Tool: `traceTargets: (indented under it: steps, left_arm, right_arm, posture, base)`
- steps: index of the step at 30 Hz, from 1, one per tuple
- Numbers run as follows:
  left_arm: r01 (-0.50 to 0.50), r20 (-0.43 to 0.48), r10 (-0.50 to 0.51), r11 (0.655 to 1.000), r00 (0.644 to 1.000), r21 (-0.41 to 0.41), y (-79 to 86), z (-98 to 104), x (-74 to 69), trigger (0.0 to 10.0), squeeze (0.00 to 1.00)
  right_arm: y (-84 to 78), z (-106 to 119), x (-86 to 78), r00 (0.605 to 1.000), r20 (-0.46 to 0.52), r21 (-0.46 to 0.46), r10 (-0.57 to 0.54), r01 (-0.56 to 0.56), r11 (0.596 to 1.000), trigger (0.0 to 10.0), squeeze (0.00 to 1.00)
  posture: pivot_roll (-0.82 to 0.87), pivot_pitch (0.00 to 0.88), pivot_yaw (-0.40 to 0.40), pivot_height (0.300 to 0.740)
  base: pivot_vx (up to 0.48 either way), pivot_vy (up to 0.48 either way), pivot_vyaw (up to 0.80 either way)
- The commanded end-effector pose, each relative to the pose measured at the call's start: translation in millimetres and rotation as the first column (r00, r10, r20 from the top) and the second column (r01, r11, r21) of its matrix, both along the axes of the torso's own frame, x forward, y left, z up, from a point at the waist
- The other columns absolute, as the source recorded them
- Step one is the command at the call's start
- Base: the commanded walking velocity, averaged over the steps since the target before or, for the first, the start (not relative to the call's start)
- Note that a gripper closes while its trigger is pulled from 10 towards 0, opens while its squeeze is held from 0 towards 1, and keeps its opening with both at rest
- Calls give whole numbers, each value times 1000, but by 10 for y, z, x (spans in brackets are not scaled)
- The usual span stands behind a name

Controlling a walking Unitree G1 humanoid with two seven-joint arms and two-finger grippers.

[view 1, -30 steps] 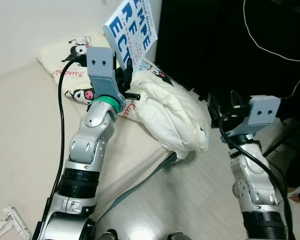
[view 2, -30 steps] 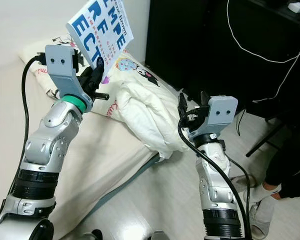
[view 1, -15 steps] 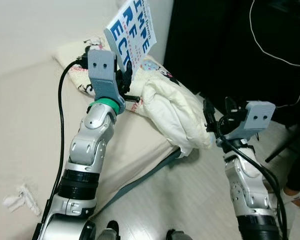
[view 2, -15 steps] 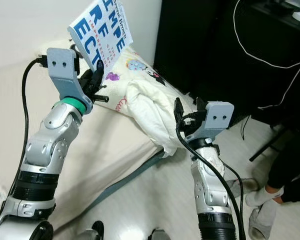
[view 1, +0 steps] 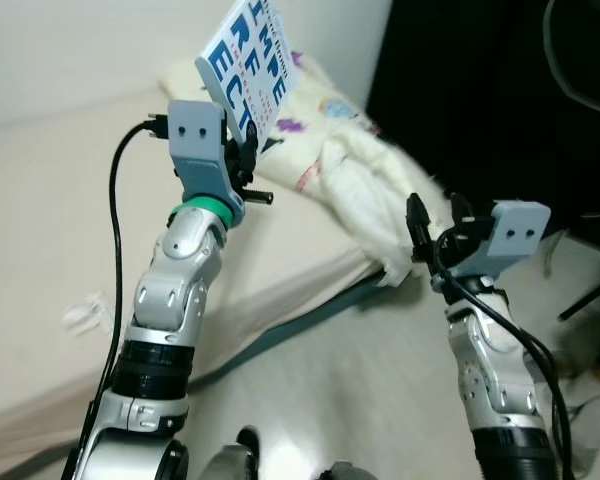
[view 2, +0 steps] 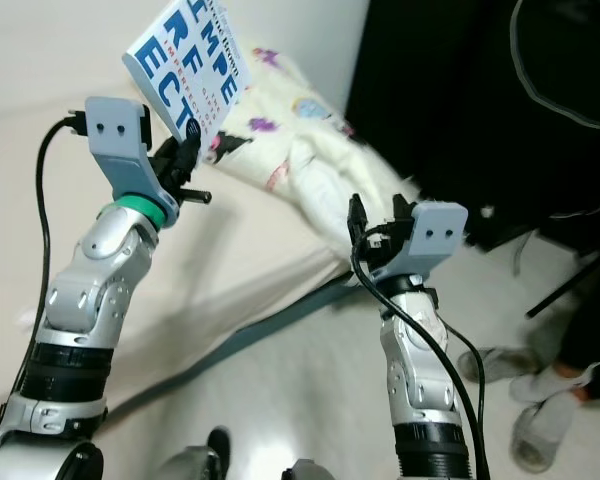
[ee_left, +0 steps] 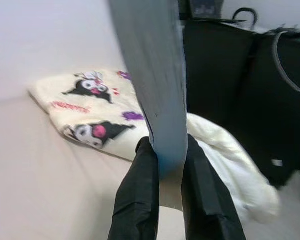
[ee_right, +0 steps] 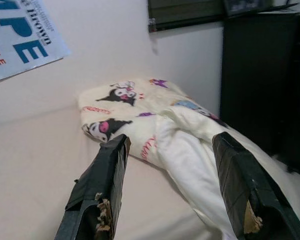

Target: Clean up the room

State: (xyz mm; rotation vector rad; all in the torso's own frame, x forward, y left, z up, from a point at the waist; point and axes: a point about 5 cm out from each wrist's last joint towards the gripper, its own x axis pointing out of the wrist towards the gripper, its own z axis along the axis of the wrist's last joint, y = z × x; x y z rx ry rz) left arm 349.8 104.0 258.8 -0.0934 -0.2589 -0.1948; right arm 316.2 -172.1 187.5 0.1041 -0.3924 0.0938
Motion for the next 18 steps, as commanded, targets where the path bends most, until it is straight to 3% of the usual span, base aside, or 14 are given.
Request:
traceTargets:
  steps: [1,15,18]
  left_arm:
    - [12,46,-13,1000,999,7,-31,83,-19,10000,0]
    - [10,42,-10,1000,999,13,-20,63,-16,10000,0]
    - [9,39,-10,1000,999,19,-20,46,-16,10000,0]
  right_arm:
    - [-45,-30,-16,1000,-10,10,-14,15,1000,10000,0]
    - [-26,-77,6,1000,-22,-27,-15,15,1000,10000,0]
    - [-26,-96,7,1000,-26,-21,-13,13,1000,10000,0]
  posture:
    - [-33,112,21,709]
    - [-31,114,23,709]
    - [-31,114,23,709]
  base:
    - [-322,0,0]
    - [-321,0,0]
    - [-281,0,650]
